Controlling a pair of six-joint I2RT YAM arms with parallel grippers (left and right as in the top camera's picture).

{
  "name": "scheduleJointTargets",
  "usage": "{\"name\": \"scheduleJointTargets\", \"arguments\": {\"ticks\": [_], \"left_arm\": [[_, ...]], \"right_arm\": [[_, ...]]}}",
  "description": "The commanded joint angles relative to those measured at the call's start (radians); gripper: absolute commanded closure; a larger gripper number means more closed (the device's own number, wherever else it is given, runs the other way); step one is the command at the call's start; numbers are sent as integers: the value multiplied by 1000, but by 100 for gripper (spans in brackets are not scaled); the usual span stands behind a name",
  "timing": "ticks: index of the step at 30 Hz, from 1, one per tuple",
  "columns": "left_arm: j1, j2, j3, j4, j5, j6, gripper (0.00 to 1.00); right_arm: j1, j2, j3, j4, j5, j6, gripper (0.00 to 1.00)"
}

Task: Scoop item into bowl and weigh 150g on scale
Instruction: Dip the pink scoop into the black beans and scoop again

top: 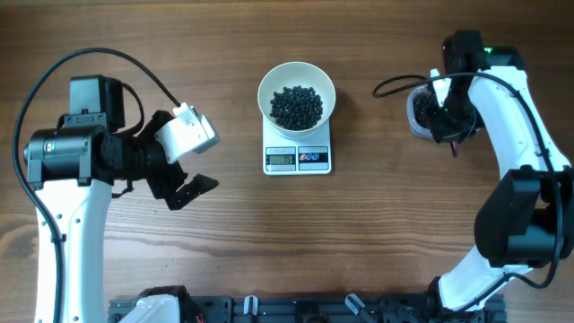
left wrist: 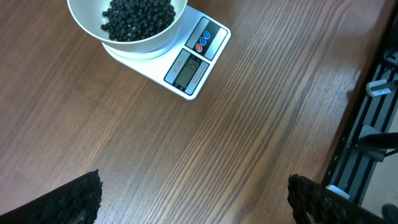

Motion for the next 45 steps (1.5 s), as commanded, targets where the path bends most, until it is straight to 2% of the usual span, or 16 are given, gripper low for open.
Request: {"name": "scheduleJointTargets", "arguments": {"ticks": [1,4,14,30,45], "left_arm": [[4,-11,21,0,26,20,0],[4,-11,21,0,26,20,0],[4,-11,21,0,26,20,0],[4,-11,21,0,26,20,0],[4,-11,21,0,26,20,0]], "right_arm": [[-1,8,13,-7,26,16,96],[-1,8,14,0,72,9,96],[0,55,11,35,47,-34,96],[13,66,13,18,-245,-135,96],[-211,66,12,36,-549,-149,96]]}}
